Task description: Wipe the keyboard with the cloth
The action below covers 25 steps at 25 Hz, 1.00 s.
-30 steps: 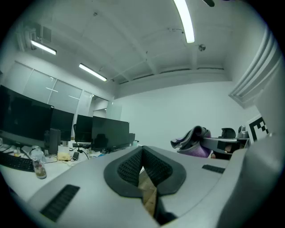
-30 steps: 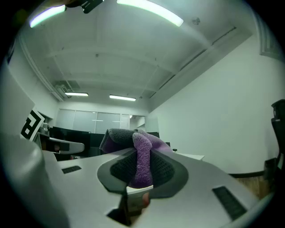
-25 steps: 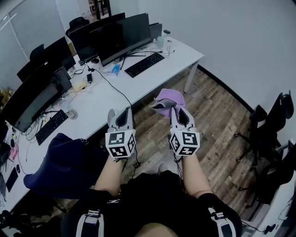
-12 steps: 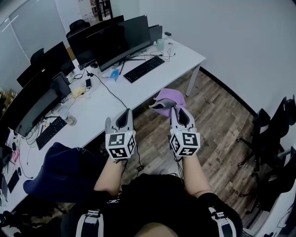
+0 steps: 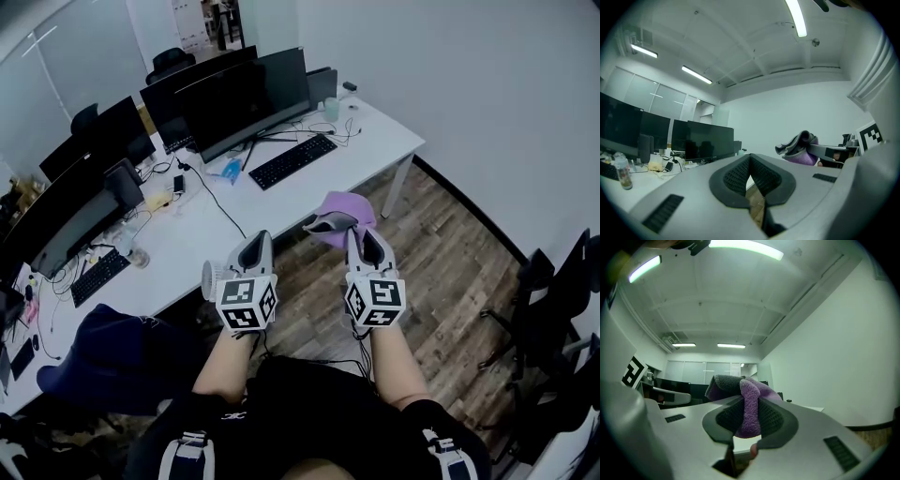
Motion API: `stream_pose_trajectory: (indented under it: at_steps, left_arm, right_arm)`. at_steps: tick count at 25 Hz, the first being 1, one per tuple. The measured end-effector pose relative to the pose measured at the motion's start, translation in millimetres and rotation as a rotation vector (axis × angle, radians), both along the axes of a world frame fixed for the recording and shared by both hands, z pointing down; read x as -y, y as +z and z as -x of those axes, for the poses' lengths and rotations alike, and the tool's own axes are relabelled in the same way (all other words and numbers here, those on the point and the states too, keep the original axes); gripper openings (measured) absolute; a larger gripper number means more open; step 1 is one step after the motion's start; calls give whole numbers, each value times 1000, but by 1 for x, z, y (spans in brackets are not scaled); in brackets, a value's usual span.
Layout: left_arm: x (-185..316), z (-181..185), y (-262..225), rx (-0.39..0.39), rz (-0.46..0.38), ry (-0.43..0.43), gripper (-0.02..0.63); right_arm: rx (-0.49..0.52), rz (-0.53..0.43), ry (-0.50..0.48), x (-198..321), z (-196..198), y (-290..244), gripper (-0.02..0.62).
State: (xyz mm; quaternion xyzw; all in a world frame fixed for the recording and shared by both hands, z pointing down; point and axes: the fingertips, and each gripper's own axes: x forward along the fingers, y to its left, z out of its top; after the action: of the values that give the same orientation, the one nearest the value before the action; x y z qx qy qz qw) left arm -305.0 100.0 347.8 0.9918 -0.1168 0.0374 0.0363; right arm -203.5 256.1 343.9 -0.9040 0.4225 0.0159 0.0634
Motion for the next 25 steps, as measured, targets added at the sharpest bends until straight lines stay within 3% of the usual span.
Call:
stream_pose_trajectory:
  at_steps: [13, 25]
  left_arm:
    - [1, -53, 16, 12, -7, -15, 11]
    - [49, -147, 28, -22, 11, -23, 11]
  right_arm:
    - [-7, 3, -33, 11, -50, 9, 92]
    - [-39, 39, -51, 64, -138, 19, 92]
